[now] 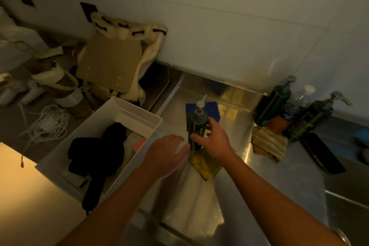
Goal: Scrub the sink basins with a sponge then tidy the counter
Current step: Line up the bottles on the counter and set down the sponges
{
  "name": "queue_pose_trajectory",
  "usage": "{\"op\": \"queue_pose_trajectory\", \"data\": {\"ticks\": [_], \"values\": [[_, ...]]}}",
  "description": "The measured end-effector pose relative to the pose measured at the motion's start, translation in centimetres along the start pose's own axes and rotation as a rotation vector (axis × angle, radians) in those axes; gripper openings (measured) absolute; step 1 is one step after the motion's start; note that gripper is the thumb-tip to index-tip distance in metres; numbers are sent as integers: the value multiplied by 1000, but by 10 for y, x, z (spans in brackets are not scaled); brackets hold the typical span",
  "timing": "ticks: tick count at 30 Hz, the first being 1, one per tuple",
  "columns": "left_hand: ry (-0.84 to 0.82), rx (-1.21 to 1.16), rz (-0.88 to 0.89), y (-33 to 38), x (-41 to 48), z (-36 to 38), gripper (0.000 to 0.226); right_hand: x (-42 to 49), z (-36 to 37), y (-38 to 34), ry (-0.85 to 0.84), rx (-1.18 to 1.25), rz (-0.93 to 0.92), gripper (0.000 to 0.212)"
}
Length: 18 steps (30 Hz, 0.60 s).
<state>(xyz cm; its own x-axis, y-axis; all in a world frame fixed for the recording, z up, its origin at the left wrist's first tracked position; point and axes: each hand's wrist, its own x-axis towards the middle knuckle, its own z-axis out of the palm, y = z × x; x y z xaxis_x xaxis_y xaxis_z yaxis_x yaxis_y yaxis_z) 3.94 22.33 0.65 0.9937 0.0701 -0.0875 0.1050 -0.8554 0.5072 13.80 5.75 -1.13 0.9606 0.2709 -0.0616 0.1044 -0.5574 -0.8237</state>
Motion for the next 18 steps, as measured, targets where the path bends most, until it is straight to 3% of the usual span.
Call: {"op": "queue_pose_trajectory", "data": {"ticks": [5, 11, 18], "values": [[38, 31, 81, -9, 19, -2, 72, 4, -7, -3, 28, 23, 15, 64], [-51, 57, 182, -1, 54, -3, 68, 8, -37, 2, 233, 82, 55, 68], [99, -98, 417, 16, 97, 12, 53, 21, -75, 27, 407, 98, 176, 66]]}}
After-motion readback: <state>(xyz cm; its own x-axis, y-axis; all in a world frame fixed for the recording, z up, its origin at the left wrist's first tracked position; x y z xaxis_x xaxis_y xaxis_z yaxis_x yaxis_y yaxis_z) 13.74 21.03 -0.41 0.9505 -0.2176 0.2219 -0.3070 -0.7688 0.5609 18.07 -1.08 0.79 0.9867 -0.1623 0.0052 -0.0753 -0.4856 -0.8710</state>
